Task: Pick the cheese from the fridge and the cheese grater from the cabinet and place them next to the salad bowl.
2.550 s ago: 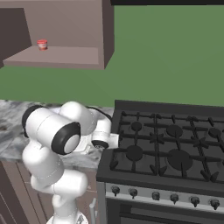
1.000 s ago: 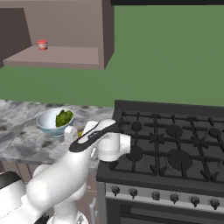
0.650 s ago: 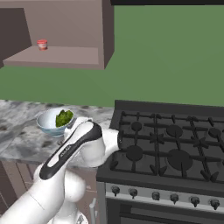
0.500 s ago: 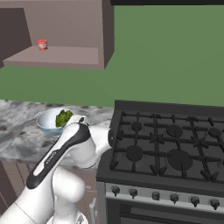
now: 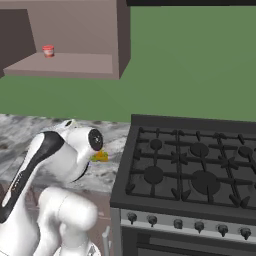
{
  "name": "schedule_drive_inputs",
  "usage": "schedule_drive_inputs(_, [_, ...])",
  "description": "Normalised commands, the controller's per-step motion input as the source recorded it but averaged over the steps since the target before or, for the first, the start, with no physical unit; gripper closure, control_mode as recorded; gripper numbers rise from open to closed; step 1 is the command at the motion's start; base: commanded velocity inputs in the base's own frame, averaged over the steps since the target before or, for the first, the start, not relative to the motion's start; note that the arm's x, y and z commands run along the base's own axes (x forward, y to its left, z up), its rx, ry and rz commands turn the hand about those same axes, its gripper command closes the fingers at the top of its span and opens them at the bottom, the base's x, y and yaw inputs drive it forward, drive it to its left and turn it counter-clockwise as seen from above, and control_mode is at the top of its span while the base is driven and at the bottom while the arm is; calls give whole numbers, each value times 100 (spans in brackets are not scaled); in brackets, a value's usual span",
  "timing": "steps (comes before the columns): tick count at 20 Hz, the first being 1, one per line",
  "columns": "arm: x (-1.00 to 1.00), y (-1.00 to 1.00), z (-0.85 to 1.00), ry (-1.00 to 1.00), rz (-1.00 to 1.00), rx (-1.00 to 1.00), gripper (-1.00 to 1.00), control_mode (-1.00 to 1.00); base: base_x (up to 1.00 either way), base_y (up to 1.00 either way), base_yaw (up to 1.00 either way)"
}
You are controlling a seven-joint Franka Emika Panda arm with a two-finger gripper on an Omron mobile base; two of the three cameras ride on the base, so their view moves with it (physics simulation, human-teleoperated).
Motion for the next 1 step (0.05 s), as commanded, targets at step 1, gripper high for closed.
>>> schedule_drive_inputs(1, [0, 39, 47, 7, -5, -14, -100, -100, 0, 0, 0])
